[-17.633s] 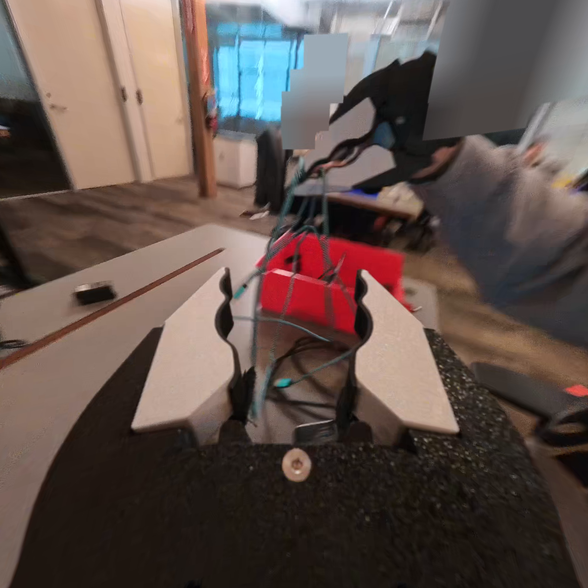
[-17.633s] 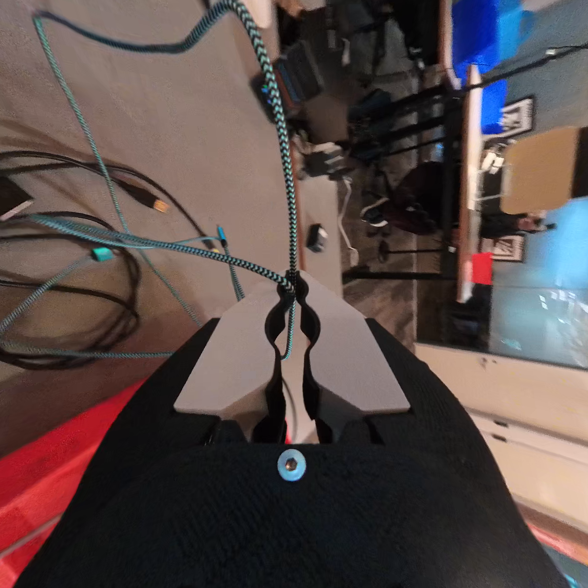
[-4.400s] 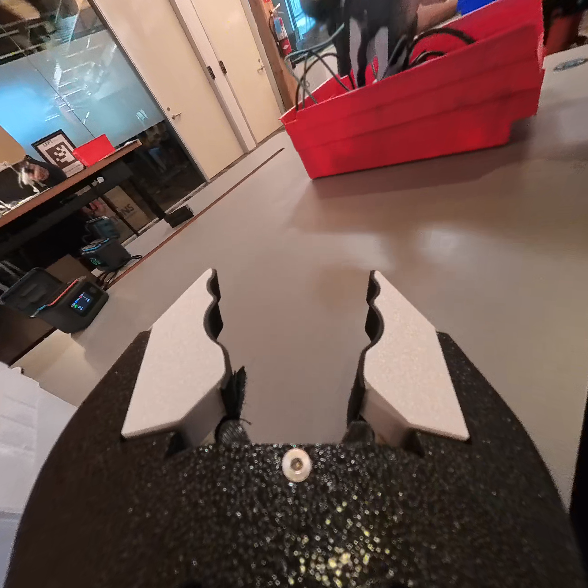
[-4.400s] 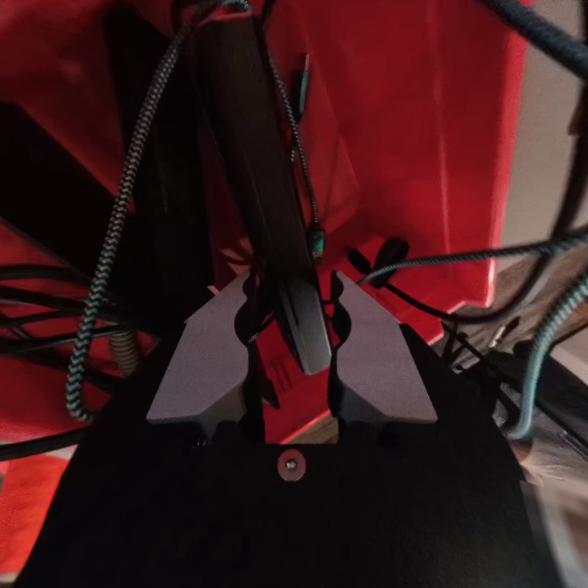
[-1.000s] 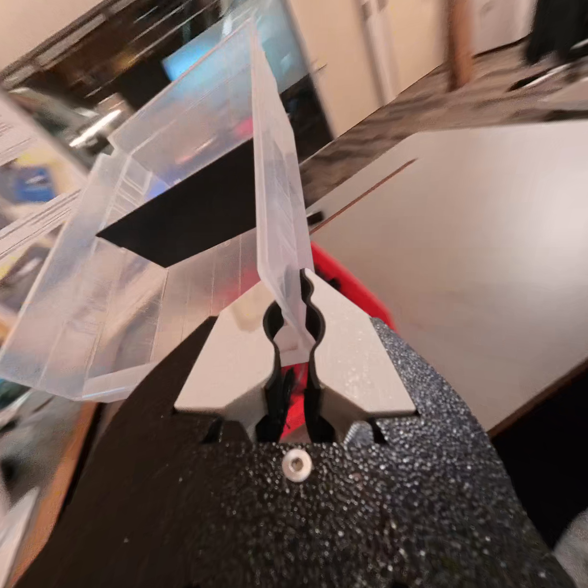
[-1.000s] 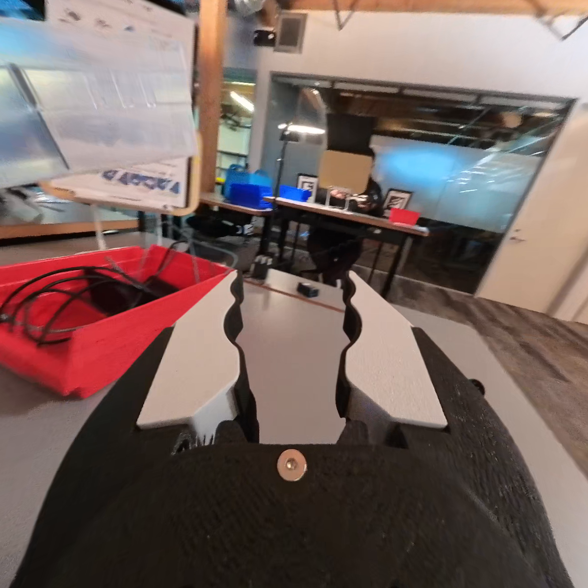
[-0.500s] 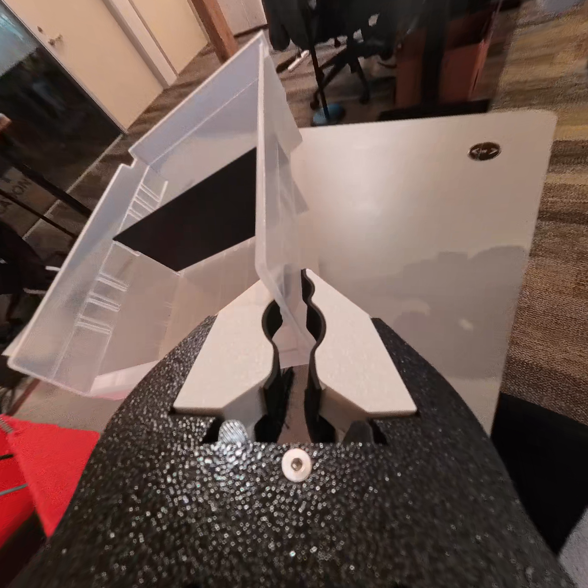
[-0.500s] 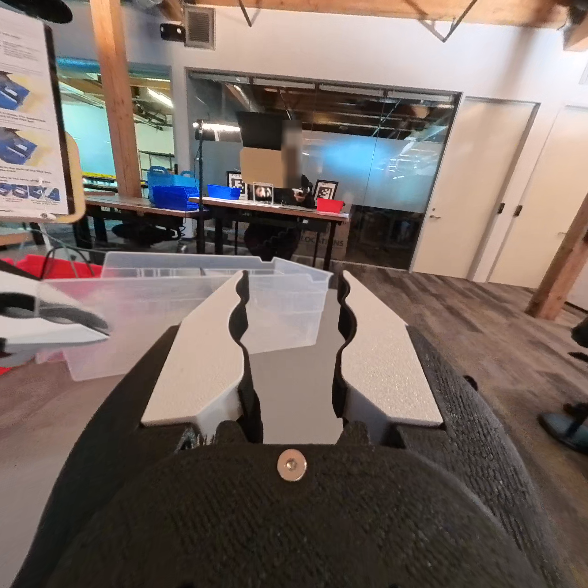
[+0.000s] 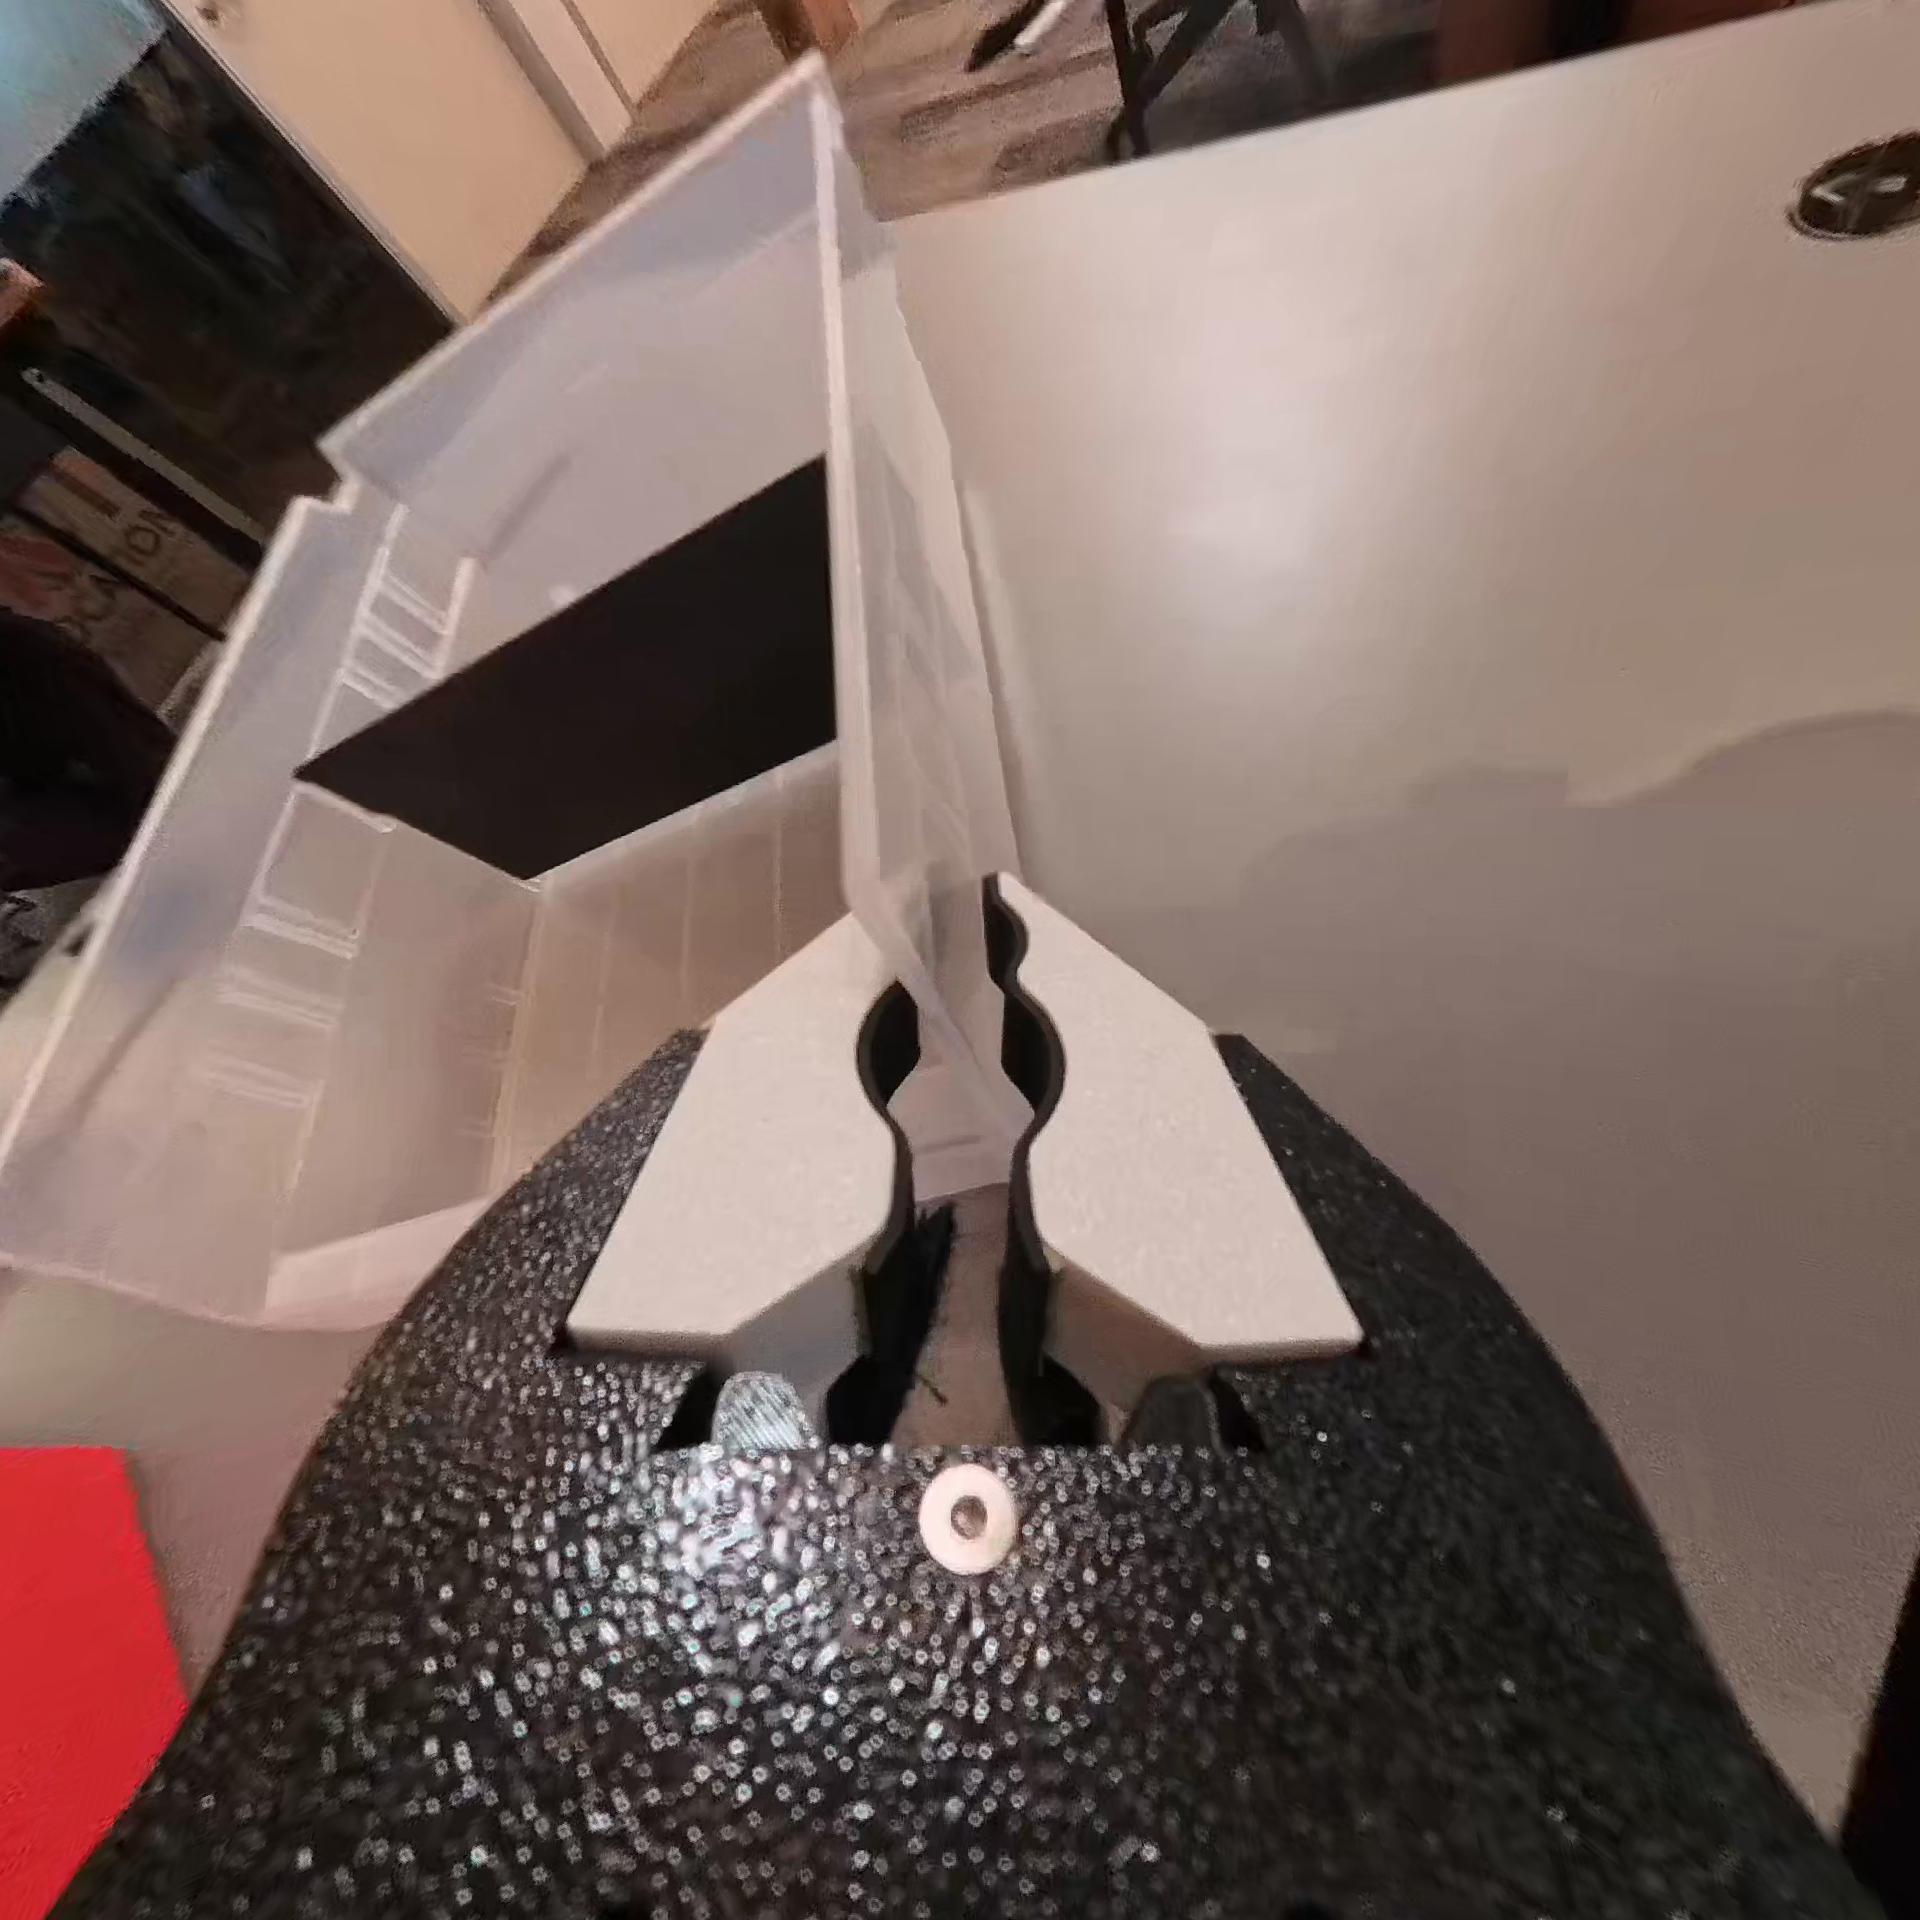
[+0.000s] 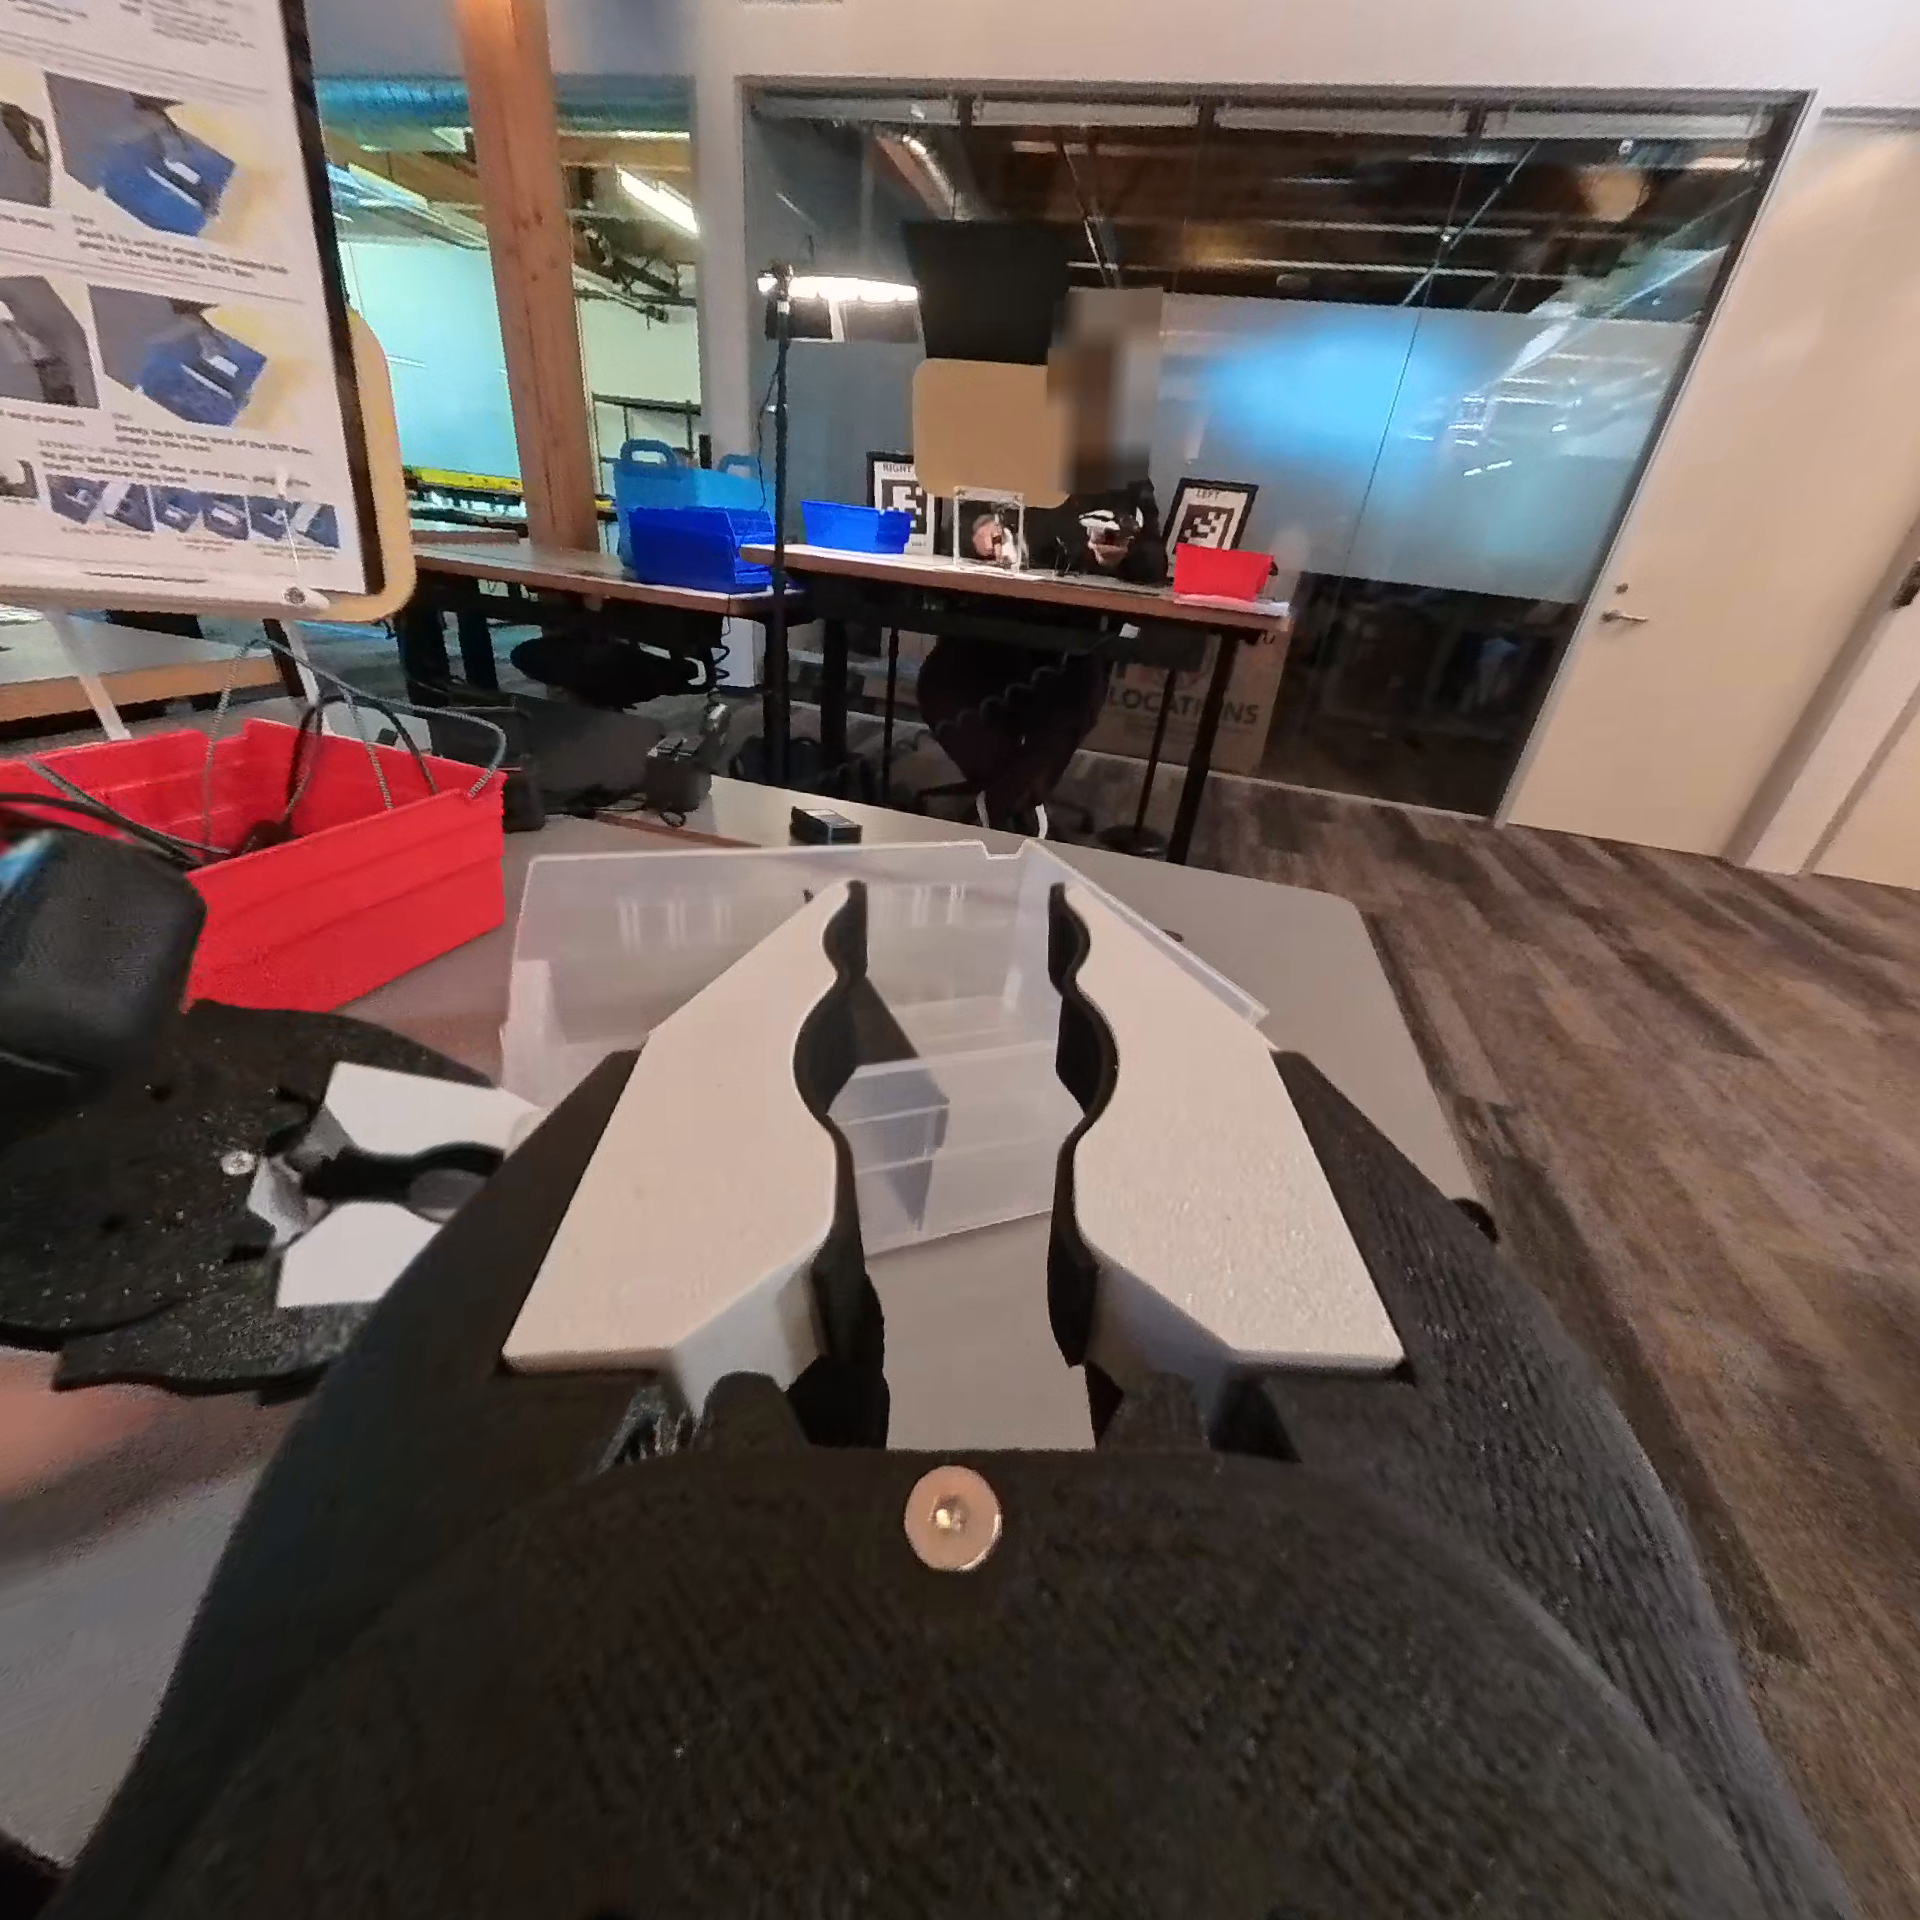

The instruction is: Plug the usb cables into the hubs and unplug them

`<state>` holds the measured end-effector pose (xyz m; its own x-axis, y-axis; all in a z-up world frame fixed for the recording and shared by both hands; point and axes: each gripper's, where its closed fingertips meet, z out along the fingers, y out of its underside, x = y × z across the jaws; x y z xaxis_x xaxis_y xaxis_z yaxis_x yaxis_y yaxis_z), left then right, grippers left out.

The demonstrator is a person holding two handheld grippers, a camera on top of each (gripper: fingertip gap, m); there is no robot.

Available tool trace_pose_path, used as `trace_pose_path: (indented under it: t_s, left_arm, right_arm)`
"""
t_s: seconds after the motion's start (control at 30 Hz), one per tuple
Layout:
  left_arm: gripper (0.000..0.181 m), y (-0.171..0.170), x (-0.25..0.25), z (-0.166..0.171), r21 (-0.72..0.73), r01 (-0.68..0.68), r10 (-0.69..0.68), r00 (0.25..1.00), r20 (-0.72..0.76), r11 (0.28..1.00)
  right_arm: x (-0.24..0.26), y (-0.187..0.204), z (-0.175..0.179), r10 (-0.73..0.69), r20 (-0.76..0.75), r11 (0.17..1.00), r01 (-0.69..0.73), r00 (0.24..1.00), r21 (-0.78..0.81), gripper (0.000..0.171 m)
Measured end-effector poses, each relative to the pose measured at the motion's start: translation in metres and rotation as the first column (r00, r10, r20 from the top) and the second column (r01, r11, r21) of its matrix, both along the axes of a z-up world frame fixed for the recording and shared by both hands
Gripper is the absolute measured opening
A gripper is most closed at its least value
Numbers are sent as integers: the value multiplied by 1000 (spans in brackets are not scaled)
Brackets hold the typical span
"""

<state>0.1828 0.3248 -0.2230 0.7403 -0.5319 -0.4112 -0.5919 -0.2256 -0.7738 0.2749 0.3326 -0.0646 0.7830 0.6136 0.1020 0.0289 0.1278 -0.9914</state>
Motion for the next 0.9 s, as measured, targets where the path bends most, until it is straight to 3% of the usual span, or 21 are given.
trace_pose_path:
  t_s: [0.13, 0.23, 0.3, 0.37, 0.47, 0.6, 0.7, 0.8, 0.9]
  left_arm:
    - [39, -16, 2, 25, 69, 30, -34, 997, 69, 997]
    - [68, -37, -29, 62, 155, -10, -7, 994, 108, 988]
    - [87, -54, -68, 85, 204, -85, 52, 985, 163, 975]
    - [90, -72, -122, 105, 259, -203, 146, 963, 225, 944]
    - [92, -103, -226, 121, 306, -452, 359, 879, 315, 838]
    - [94, -151, -366, 107, 267, -735, 653, 677, 339, 624]
    - [80, -177, -438, 79, 162, -847, 781, 529, 332, 506]
    - [77, -180, -461, 47, 7, -851, 799, 495, 343, 524]
    - [70, -172, -461, 22, -117, -808, 791, 519, 324, 578]
  right_arm:
    - [-13, 2, -10, 19, 42, 998, -16, 999, -54, 45]
    - [-23, 8, -22, 3, 62, 991, 5, 998, -132, 71]
    - [-32, 13, -29, -29, 56, 982, 39, 998, -184, 99]
    - [-45, 17, -40, -63, 72, 968, 79, 995, -239, 120]
    - [-72, 18, -62, -84, 152, 944, 127, 985, -305, 142]
    - [-92, 21, -97, -140, 322, 912, 249, 936, -326, 145]
    - [-106, 14, -122, -54, 362, 887, 211, 931, -410, 132]
    - [-105, 14, -141, -23, 419, 862, 231, 908, -452, 111]
    - [-99, 13, -146, -7, 450, 854, 239, 893, -462, 100]
